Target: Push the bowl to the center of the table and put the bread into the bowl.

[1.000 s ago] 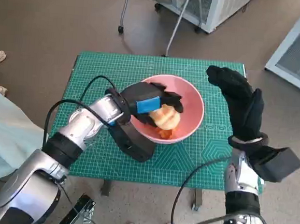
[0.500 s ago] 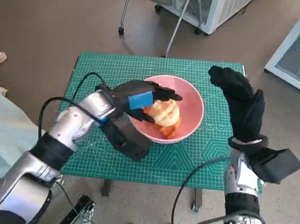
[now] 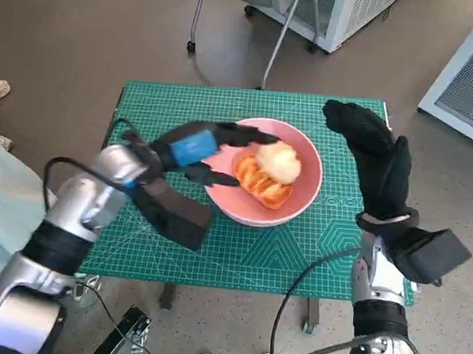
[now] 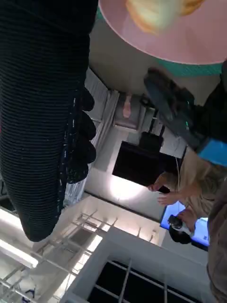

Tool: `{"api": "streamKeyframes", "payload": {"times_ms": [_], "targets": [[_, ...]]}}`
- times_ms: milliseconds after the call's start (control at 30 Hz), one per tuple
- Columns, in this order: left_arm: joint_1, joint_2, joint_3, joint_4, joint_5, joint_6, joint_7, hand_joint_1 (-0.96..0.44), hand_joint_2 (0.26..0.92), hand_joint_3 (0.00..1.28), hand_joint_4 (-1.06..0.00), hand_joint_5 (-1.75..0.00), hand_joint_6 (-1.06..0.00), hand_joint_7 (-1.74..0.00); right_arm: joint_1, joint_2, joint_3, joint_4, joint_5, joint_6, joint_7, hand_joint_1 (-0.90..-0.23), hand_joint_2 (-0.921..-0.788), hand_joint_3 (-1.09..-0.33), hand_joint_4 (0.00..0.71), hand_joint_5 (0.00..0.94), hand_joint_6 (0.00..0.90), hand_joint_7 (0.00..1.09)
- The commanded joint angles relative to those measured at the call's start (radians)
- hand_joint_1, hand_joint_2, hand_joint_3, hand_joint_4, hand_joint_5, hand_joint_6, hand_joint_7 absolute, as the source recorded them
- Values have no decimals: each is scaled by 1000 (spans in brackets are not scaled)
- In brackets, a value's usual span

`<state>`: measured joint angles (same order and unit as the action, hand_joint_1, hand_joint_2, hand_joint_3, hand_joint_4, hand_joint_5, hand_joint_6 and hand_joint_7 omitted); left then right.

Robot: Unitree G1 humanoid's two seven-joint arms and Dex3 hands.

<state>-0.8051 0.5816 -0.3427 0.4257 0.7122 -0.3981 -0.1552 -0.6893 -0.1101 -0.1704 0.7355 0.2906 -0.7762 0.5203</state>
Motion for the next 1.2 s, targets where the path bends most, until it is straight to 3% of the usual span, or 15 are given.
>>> {"api": "streamKeyframes", "payload": {"times_ms": [33,233,500,700,833,1000,1200], "targets": [[49,19,65,-25,-72,-31,37,43,648,704,-472,-8,-564,-132,-1,-1,3,10,0,11,10,-593,-921,-774,384,35,11,812],[117,11,167,-80,-208,-55,41,56,581,825,-508,-11,-609,-127,-10,-1,7,-9,-4,18,2,-600,-921,-772,384,35,11,812],[265,-102,310,-189,-444,-83,101,70,455,1054,-535,-9,-632,-148,-22,1,19,-46,-51,18,-60,-612,-921,-769,391,38,18,813],[335,-214,353,-243,-560,-96,139,53,401,1201,-530,-11,-383,-606,-23,2,30,-77,-92,18,-118,-600,-921,-773,400,42,25,808],[360,-263,365,-268,-598,-109,147,42,396,1240,-520,-34,-259,-813,-25,3,34,-92,-113,21,-147,-598,-921,-774,401,42,29,804],[370,-274,377,-289,-604,-104,131,14,401,1266,-202,-642,-165,-953,-28,6,41,-103,-127,23,-174,-598,-921,-773,403,42,34,797],[371,-272,380,-297,-586,-102,123,6,405,1282,-128,-782,-148,-969,-34,8,46,-101,-132,16,-191,-603,-921,-769,405,42,39,789]]}}
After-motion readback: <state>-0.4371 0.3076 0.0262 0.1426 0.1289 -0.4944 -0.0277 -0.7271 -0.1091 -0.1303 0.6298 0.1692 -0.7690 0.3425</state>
